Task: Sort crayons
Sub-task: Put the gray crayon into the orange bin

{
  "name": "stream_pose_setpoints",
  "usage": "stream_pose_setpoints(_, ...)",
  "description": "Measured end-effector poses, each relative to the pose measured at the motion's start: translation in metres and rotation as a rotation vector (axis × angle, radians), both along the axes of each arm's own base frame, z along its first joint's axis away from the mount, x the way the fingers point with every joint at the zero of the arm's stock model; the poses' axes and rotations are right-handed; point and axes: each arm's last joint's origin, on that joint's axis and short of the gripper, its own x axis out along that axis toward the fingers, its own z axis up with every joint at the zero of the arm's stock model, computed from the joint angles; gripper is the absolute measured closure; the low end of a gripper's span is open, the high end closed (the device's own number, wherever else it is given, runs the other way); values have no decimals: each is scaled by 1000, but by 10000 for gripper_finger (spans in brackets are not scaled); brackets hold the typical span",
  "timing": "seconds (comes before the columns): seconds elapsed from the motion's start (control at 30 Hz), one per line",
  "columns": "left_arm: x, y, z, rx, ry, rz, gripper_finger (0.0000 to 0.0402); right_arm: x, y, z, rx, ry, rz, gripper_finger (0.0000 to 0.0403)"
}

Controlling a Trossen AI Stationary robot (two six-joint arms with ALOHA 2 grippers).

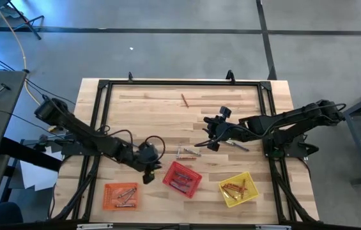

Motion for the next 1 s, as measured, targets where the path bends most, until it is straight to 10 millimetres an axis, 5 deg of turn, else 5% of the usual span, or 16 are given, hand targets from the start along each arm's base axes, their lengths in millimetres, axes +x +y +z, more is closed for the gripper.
stream_pose_setpoints(0.53, -38, 44, -12, 171, 508, -57, 328, 2, 0, 2, 7, -34, -1, 264)
stream_pose_setpoints(1.0, -35, 77, -14, 117, 587, 2, 328, 3, 1, 4, 9, -51, 0, 264)
